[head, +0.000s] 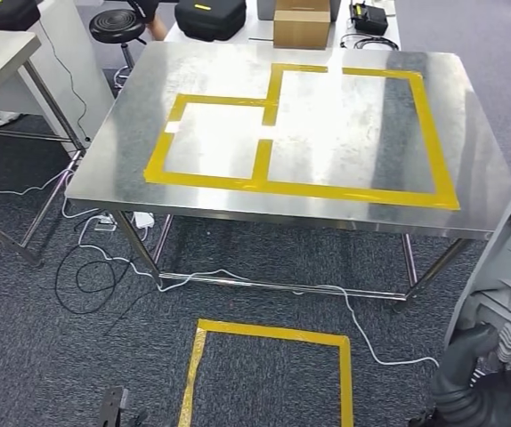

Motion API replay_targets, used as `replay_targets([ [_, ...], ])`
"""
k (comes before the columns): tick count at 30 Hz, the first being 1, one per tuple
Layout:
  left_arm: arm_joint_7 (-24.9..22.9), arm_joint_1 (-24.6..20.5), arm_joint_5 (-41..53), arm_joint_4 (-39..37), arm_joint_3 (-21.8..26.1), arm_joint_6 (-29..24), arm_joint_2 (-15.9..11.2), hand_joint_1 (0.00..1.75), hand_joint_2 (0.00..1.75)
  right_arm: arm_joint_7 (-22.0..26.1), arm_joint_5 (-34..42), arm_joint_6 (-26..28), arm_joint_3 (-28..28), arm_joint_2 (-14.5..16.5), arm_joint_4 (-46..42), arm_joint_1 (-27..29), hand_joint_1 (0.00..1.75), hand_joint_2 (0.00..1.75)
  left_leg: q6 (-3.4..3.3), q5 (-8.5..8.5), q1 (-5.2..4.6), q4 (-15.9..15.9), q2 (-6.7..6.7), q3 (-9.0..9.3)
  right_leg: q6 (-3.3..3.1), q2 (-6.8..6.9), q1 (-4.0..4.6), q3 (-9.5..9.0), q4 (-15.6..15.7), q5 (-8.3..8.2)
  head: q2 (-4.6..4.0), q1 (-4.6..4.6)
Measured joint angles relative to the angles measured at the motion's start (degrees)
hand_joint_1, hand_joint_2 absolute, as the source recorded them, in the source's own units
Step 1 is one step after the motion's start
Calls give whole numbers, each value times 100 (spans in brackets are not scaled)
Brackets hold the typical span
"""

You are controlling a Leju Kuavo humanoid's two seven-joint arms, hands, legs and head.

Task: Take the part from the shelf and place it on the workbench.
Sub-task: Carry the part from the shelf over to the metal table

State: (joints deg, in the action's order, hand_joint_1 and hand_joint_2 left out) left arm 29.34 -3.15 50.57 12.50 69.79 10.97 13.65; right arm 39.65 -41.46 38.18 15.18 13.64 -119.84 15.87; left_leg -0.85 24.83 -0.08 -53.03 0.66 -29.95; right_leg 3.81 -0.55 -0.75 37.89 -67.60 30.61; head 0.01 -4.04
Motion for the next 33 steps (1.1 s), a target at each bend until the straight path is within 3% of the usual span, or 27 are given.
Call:
replay_targets([
  [1, -9, 1, 1, 0, 0, 0, 1, 0, 175, 2, -2, 0, -1, 0, 0, 0, 175, 175, 6, 16, 4, -2, -2, 16, 27, 1, -9, 194, -361, 117, 0, -1],
  [2, -20, 4, 3, 0, 0, 1, 1, 0, 175, 1, -2, 0, -1, 0, 0, 0, 175, 175, 18, 41, 11, -3, -1, 38, 57, 2, -21, 308, -549, 127, -1, -1],
  [3, -34, 9, 4, 0, 0, 2, 2, 0, 175, 1, -2, 0, -1, 0, 0, 0, 175, 175, 39, 74, 24, -7, 3, 68, 90, 5, -39, 307, -504, 19, -1, -2],
  [5, -62, 17, 8, 0, 0, 4, 3, 0, 175, -1, 0, 0, -1, 0, 1, 0, 175, 175, 111, 167, 62, -43, 13, 150, 173, 20, -100, -25, 189, -395, -1, 1],
  [6, -71, 18, 8, 1, 1, 4, -8, 0, 175, -1, 0, 0, -1, -1, 3, -1, 175, 175, 160, 230, 69, -83, 17, 177, 208, 12, -124, -227, 556, -519, -1, 23],
  [8, -79, 11, 14, 1, 0, 3, -20, 0, 175, -1, 1, 0, -1, -1, 4, 0, 175, 175, 227, 337, 59, -151, 19, 199, 143, -26, -144, -438, 911, -545, -1, 42],
  [10, -85, 2, 19, 0, -1, 2, -17, 0, 175, -2, -3, 0, 0, -1, 2, 1, 175, 175, 257, 393, 67, -166, 20, 209, -23, -60, -117, -447, 888, -456, -1, 13],
  [12, -90, -9, 21, 0, -1, 2, -15, 0, 175, -4, -7, 0, 0, 1, -5, 1, 175, 175, 297, 460, 90, -287, 10, 172, -130, -61, -100, -488, 878, -393, 0, -22],
  [14, -93, -20, 24, 0, -2, 2, -11, 0, 175, -5, -9, 0, 1, 2, -12, 1, 175, 175, 326, 671, 97, -908, -1, -171, -206, -47, -100, -582, 882, -316, -1, -44],
  [16, -93, -10, 25, 0, -2, 2, -8, 0, 175, -5, -11, 0, 2, 2, -13, 1, 175, 175, 327, 888, 95, -1803, -3, -781, -236, -35, -94, -692, 882, -219, -1, -52],
  [17, -93, 0, 25, 0, -2, 2, -7, 0, 175, -5, -11, 0, 2, 2, -13, 1, 175, 175, 318, 862, 95, -2064, -3, -1028, -235, -40, -93, -758, 882, -171, -1, -53],
  [18, -92, 9, 25, 0, -2, -5, -6, 0, 175, -5, -12, 0, 2, 2, -13, 1, 175, 175, 304, 703, 95, -2107, -3, -1176, -223, -52, -96, -836, 882, -117, -1, -55],
  [19, -86, 14, 25, 0, -2, -19, -5, 0, 175, -5, -14, 0, 1, 2, -13, 1, 175, 175, 285, 423, 94, -1910, -3, -1203, -203, -69, -104, -927, 882, -57, -1, -57],
  [21, -71, 17, 23, 0, -2, -57, -8, 0, 175, -5, -19, 0, 2, 2, -13, 0, 175, 175, 255, -199, 79, -1193, 1, -1044, -143, -99, -115, -1091, 888, 88, -1, -58],
  [22, -62, 16, 24, 0, -2, -75, -9, 0, 175, -5, -22, 0, 2, 2, -13, 0, 175, 175, 243, -352, 65, -877, 2, -942, -108, -114, -113, -1138, 892, 151, 0, -67],
  [24, -57, 4, 23, 0, -2, -97, -10, 0, 175, -4, -26, 0, 1, 2, -15, -1, 175, 175, 226, -337, 41, -632, 6, -855, -38, -128, -101, -1171, 950, 221, 1, -78],
  [27, -59, -4, 10, 0, 1, -133, -3, 0, 175, -4, -27, 0, 1, 2, -22, -2, 175, 175, 137, -237, 56, -561, 11, -812, 47, -99, -108, -1239, 1025, 291, 1, -79],
  [29, -64, -10, 4, 0, 2, -152, 3, 0, 175, -4, -29, 0, 1, 2, -27, -2, 175, 175, 68, -183, 63, -531, 13, -747, 52, -47, -84, -1022, 571, 506, 1, -57],
  [31, -69, -19, 4, 0, 2, -156, 8, 0, 175, -4, -31, 0, 1, 1, -28, -2, 175, 175, 16, -118, 39, -530, 11, -687, 30, -17, -39, -474, -306, 777, 1, -37],
  [32, -71, -19, 5, 0, 2, -156, 9, 0, 175, -4, -31, 0, 0, 0, -28, -2, 175, 175, 2, -85, 25, -530, 11, -650, 19, -14, -19, -221, -629, 808, 1, -33],
  [33, -73, -16, 5, 0, 2, -157, 10, 0, 175, -4, -31, 0, -1, 0, -28, -2, 175, 175, -10, -51, 12, -530, 13, -604, 5, -14, -1, -58, -750, 719, 1, -31],
])
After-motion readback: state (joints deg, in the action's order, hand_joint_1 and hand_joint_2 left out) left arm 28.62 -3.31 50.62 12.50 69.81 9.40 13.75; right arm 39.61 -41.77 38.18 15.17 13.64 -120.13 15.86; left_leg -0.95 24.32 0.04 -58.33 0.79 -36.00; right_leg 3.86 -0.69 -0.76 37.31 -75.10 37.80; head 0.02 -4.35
